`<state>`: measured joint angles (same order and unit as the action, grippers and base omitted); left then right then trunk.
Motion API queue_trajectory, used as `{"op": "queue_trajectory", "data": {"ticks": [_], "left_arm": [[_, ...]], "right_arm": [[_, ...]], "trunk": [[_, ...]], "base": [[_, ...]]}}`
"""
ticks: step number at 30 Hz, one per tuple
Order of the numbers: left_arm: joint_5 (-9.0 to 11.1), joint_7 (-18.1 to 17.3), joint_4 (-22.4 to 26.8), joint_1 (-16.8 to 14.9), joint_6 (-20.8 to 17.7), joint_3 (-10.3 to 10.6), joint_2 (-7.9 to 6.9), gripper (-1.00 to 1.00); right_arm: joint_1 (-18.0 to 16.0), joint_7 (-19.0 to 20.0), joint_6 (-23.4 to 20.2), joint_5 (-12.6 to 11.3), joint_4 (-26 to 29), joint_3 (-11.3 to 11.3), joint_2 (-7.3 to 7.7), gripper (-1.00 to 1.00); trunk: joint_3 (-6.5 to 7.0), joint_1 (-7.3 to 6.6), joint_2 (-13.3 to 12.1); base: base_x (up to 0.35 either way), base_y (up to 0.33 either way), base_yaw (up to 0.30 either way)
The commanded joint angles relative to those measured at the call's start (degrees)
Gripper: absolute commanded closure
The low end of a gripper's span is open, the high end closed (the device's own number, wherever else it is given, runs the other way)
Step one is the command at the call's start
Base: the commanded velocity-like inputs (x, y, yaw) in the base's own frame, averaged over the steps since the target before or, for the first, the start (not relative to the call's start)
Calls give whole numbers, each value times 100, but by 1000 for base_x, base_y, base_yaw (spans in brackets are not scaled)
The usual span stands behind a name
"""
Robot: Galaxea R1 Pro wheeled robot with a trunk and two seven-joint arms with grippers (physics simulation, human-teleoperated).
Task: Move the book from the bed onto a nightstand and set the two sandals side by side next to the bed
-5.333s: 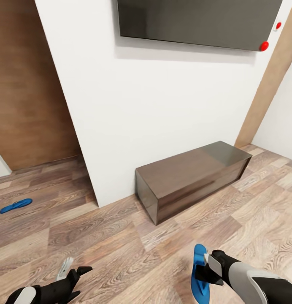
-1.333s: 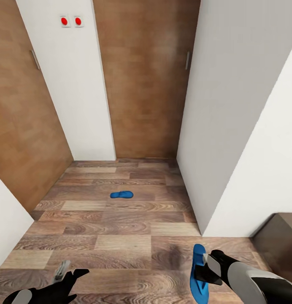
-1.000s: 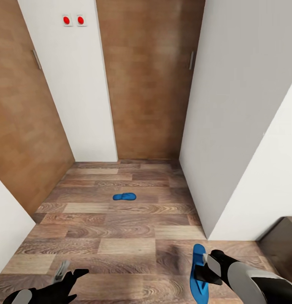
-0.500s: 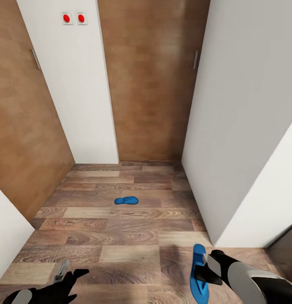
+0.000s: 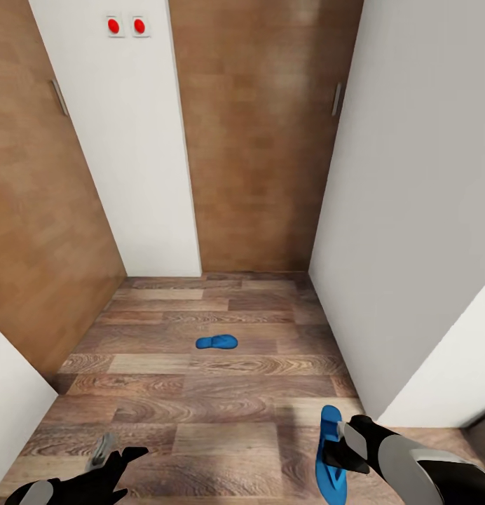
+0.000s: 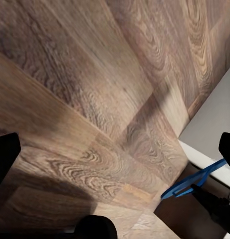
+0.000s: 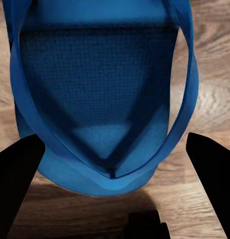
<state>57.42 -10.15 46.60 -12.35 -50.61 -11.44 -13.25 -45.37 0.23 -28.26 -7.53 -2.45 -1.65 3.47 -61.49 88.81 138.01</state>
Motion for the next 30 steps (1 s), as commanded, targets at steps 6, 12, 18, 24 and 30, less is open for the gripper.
{"op": "queue_trajectory", "data": {"ticks": [6,12,18,24,30], "left_arm": [[-38,-40,-2,-4,-28,-16,3,-100],[-38,-44,-2,-4,-28,-16,0,-100],[-38,-45,-1,-4,-28,-14,5,-100],[-38,-42,-4,-4,-28,-15,6,-100],[-38,-46,-2,-4,-28,-16,6,-100]], "right_arm": [[-7,3,-5,-29,-10,-13,1,100],[-7,3,-9,-29,-10,-16,1,100],[-7,3,-11,-29,-10,-19,2,100],[-7,3,-9,-29,-10,-19,4,100],[-7,3,-11,-29,-10,-20,4,100]], "trunk": [[-5,0,2],[-5,0,2],[-5,0,2],[-5,0,2],[-5,0,2]], "base": [[153,87,0],[153,62,0],[156,5,0],[156,1,0],[157,0,0]]}}
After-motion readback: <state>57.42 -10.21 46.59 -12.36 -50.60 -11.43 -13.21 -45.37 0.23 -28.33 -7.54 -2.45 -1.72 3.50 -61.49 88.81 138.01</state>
